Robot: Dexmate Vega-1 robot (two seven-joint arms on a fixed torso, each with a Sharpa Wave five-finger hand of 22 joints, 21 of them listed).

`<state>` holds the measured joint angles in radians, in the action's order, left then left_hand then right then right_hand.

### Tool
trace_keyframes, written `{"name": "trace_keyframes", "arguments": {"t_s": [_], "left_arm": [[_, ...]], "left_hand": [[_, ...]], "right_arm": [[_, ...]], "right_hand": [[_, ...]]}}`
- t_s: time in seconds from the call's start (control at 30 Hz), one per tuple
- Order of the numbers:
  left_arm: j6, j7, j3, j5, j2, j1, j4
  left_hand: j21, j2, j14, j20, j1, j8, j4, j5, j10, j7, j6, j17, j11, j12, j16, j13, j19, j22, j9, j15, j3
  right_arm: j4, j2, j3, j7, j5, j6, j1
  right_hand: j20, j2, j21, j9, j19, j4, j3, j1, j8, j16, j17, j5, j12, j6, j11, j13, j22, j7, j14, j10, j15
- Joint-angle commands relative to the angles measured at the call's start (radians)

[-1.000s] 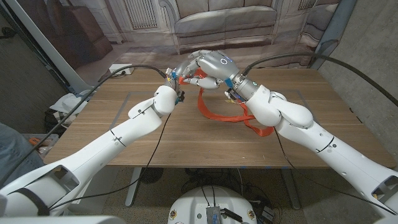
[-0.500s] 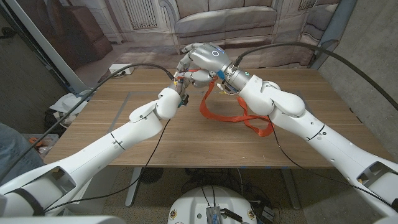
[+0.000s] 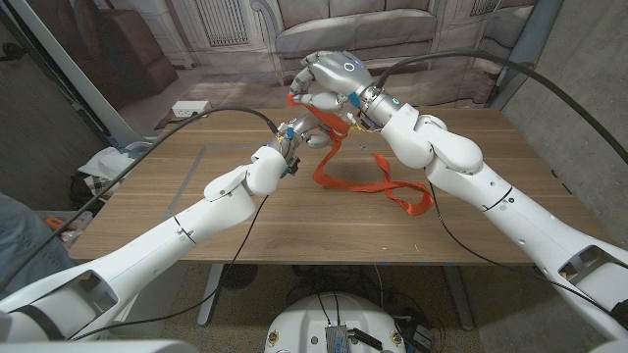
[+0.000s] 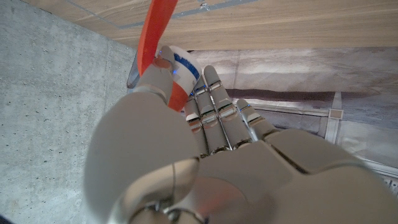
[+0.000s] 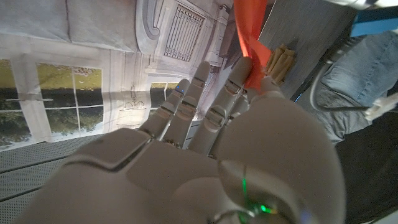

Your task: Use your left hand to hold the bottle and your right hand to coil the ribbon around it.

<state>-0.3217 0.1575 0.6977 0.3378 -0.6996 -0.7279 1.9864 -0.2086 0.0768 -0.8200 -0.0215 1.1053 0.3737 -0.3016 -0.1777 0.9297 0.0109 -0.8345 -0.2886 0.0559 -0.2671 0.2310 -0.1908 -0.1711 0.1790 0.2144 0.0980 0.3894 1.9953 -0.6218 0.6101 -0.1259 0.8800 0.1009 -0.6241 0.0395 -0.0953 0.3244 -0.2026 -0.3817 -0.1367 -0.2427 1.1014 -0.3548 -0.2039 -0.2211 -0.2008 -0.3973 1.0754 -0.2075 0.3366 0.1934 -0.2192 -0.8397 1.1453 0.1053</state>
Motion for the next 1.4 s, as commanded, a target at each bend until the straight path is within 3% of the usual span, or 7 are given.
{"name": "trace_keyframes", "arguments": {"t_s": [0.03,0.37,0.7,1.0,1.4], "left_arm": [[0.061,-0.002,-0.028,0.009,-0.016,-0.049,0.021],[0.138,0.035,-0.080,0.016,-0.039,-0.110,0.073],[0.153,0.061,-0.132,0.004,-0.039,-0.155,0.087],[0.170,0.119,-0.229,-0.101,-0.018,-0.212,0.081],[0.168,0.179,-0.272,-0.136,-0.005,-0.246,0.084]], "left_hand": [[-0.001,0.018,-0.002,0.009,0.007,0.063,0.167,-0.004,0.109,-0.032,-0.137,-0.003,0.113,-0.160,0.002,-0.451,-0.001,0.004,0.064,0.050,0.163],[-0.002,0.018,-0.003,0.010,0.007,0.064,0.167,-0.004,0.110,-0.034,-0.138,-0.005,0.116,-0.159,0.004,-0.450,-0.003,0.004,0.062,0.053,0.162],[-0.002,0.018,-0.002,0.011,0.005,0.065,0.168,-0.004,0.112,-0.036,-0.139,-0.005,0.117,-0.160,0.002,-0.450,-0.004,0.004,0.060,0.055,0.163],[-0.002,0.017,-0.004,0.011,0.004,0.066,0.168,-0.004,0.111,-0.035,-0.139,-0.004,0.117,-0.159,0.002,-0.450,-0.004,0.004,0.058,0.055,0.163],[-0.002,0.017,-0.004,0.012,0.004,0.068,0.168,-0.004,0.112,-0.036,-0.136,-0.006,0.115,-0.159,0.002,-0.450,-0.005,0.004,0.059,0.055,0.163]], "right_arm": [[-0.070,0.021,0.002,0.025,-0.025,-0.120,0.040],[-0.145,0.032,0.034,0.049,-0.044,-0.215,0.093],[-0.148,-0.003,0.031,0.066,-0.061,-0.314,0.099],[-0.101,-0.052,-0.025,-0.005,-0.134,-0.364,0.012],[-0.038,-0.082,-0.076,-0.101,-0.232,-0.383,-0.099]], "right_hand": [[0.001,-0.006,-0.001,-0.005,-0.001,0.004,0.000,-0.002,-0.004,-0.005,-0.002,-0.006,0.004,0.006,-0.003,0.006,0.001,-0.001,0.005,0.003,0.111],[-0.003,-0.007,-0.001,-0.005,-0.002,0.005,0.000,-0.003,-0.003,-0.005,-0.003,-0.006,0.004,0.005,-0.003,0.007,0.002,-0.002,0.006,0.004,0.110],[-0.006,-0.008,-0.002,-0.005,-0.003,0.006,0.001,-0.004,-0.003,-0.006,-0.004,-0.006,0.005,0.005,-0.003,0.007,0.002,-0.002,0.007,0.005,0.109],[-0.012,-0.009,-0.003,-0.005,-0.003,0.005,0.000,-0.003,-0.003,-0.007,-0.005,-0.006,0.005,0.004,-0.003,0.008,0.002,-0.002,0.008,0.005,0.110],[-0.022,-0.010,-0.005,-0.005,-0.004,0.004,-0.001,-0.002,-0.003,-0.009,-0.007,-0.004,0.007,0.004,-0.003,0.009,0.002,-0.001,0.007,0.006,0.110]]}}
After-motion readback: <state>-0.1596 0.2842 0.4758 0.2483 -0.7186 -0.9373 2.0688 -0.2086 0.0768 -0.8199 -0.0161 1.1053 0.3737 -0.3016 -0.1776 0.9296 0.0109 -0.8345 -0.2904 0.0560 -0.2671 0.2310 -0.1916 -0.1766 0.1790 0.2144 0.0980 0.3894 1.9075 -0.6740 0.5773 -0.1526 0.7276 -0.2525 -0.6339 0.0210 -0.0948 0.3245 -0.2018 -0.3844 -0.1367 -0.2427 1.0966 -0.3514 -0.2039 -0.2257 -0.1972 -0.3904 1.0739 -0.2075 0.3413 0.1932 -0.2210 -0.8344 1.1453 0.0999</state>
